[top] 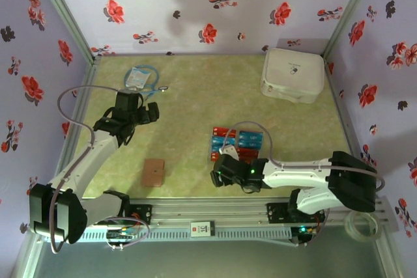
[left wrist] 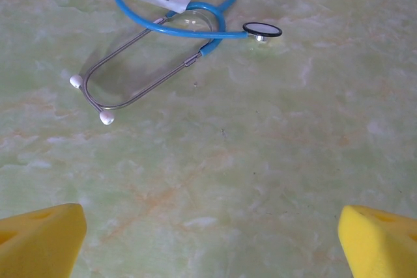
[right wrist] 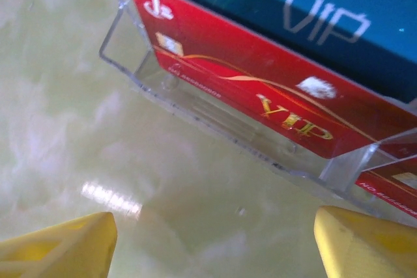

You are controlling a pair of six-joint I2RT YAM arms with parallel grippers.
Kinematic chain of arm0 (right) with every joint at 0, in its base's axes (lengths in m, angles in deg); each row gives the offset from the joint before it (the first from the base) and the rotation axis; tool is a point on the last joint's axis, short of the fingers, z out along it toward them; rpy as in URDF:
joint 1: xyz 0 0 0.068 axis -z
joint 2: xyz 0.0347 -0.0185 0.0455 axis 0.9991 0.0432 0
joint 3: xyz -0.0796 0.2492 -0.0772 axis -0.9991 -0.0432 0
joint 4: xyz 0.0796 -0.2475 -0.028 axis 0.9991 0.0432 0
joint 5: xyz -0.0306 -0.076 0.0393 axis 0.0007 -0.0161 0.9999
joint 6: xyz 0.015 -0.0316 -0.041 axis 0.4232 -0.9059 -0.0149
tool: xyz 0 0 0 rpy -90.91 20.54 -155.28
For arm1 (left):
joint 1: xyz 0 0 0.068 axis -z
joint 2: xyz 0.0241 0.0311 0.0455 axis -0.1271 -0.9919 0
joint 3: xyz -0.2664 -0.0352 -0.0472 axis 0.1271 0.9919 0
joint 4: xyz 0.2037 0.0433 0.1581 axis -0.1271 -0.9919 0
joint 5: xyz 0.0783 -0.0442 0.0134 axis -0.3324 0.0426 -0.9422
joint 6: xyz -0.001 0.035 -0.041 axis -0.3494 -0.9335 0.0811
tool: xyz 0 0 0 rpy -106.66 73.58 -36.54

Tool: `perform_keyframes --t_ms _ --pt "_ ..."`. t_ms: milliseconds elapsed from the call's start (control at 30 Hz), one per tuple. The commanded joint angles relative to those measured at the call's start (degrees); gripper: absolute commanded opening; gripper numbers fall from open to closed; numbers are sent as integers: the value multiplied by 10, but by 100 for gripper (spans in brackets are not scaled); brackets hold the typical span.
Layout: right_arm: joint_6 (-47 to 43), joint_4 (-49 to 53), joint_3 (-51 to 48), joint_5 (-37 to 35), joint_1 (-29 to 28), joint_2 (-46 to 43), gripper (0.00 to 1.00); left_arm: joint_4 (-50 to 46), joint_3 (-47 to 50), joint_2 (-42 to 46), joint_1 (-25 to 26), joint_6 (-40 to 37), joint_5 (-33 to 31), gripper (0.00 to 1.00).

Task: Put the credit cards into the card holder
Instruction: Move the storage box to the center of the table.

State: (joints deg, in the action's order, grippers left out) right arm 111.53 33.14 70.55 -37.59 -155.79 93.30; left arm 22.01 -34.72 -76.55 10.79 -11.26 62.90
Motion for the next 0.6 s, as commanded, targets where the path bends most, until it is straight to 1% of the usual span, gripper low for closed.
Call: perform_keyframes --t_ms 0,133,233,400,567 --pt "-37 -27 21 -37 38 14 80 -5 -11 -2 5 5 -9 100" --pt "-64 -40 38 -32 82 30 80 -5 -8 -1 5 4 -9 100" --pt "-71 -60 53 -10 113 48 80 -3 -3 0 5 3 -9 100" --pt "-77 -61 78 23 116 77 79 -7 -2 2 5 0 -10 100" --pt "-67 -54 65 59 109 41 79 -13 -4 8 5 -6 -9 100"
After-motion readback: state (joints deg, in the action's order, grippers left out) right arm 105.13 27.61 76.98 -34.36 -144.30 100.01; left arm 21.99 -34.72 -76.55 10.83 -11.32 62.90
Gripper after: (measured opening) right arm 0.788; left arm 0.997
